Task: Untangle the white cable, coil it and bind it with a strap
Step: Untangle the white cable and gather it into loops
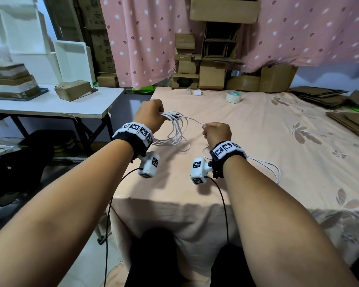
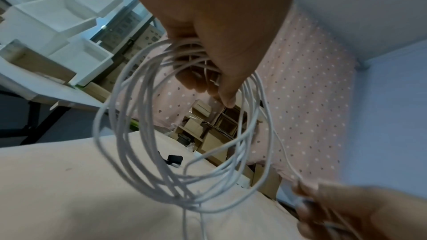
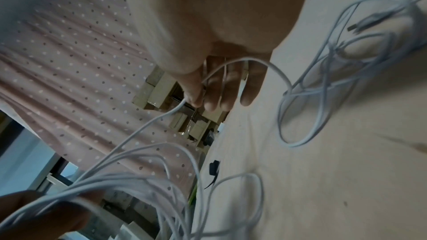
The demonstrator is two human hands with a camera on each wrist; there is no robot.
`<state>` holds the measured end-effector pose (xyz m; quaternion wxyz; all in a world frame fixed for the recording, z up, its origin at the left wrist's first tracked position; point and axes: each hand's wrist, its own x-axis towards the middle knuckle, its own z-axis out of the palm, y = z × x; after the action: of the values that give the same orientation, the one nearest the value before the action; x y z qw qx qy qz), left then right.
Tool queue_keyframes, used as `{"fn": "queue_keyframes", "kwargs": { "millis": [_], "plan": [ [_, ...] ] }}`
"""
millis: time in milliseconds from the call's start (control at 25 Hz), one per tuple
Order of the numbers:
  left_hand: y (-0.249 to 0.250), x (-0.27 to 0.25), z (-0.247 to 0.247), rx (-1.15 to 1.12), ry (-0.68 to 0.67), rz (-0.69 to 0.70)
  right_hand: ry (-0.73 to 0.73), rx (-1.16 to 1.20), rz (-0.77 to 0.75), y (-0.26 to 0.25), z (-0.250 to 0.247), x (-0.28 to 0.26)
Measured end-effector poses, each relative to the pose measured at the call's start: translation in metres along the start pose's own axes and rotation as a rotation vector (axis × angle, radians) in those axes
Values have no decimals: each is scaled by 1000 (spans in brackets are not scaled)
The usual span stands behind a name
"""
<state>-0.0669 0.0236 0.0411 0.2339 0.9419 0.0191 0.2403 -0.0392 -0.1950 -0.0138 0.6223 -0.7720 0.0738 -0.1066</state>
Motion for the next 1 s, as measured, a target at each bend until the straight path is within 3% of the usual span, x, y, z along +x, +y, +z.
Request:
{"fn": "queue_keyframes", "kwargs": {
  "millis": [160,240,400,720,840,920,1000],
  "plan": [
    [-4,-3,0,-48,-17,-18,-38,-390,76,-3,-5,-2],
    [1,-6,3,-54,-71,36,-145,-524,6,-14,5,-10],
    [8,-9,8,6,-168,149,-370,-449,-216,-32,31,-23],
    [16,-16,2,73,-89,-36,-360,-204,-396,-48,36,-26],
    [19,-18,3,29,-125,-57,-602,-174,-329,-48,44,-32],
    [20,-18,6,-2,-139,-41,-526,-357,-337,-41,46,-31],
    [21,-20,6,-20,-136,-16,-286,-534,-362,-36,40,-30]
  ]
}}
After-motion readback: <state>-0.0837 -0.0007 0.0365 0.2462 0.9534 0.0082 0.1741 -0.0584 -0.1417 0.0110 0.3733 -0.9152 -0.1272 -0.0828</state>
